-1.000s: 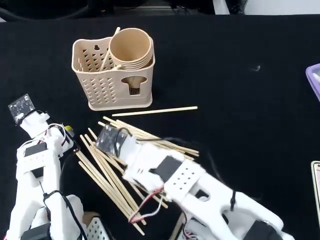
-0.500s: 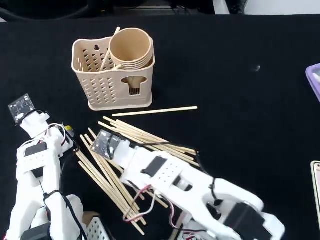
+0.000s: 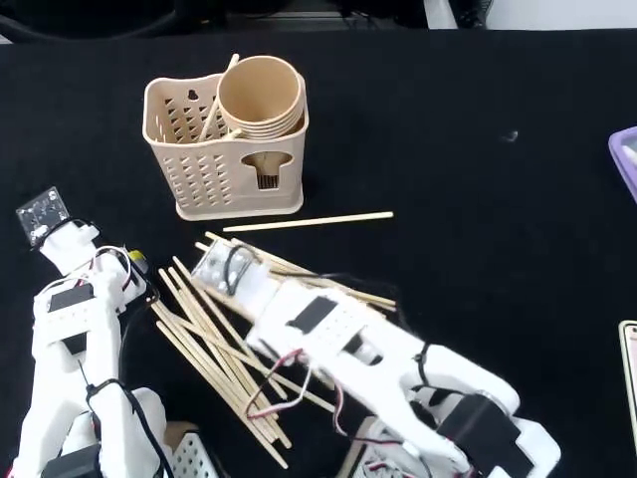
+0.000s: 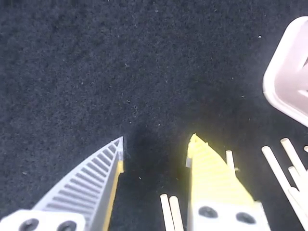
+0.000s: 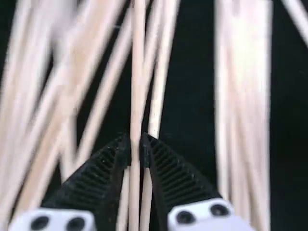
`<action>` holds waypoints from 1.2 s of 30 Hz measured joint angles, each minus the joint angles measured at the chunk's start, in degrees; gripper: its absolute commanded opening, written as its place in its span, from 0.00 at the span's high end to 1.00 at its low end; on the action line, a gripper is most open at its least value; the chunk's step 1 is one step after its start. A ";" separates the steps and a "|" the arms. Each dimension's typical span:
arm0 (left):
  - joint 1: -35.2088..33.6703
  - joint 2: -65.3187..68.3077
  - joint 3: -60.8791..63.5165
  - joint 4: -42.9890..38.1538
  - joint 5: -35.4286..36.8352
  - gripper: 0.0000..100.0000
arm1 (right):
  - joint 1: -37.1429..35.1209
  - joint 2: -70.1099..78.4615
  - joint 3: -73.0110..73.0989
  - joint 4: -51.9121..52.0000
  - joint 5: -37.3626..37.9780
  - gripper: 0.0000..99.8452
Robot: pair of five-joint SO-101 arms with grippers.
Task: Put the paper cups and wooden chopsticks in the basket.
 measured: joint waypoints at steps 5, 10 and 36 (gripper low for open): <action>0.00 0.00 0.00 0.00 0.00 0.78 | 3.52 -1.76 -0.35 0.00 0.00 0.99; 0.00 0.00 0.00 0.00 0.00 0.78 | 3.52 -3.16 -0.35 0.00 0.09 0.99; 0.00 0.00 0.00 0.00 0.00 0.78 | 2.02 8.18 -9.23 7.65 1.76 0.99</action>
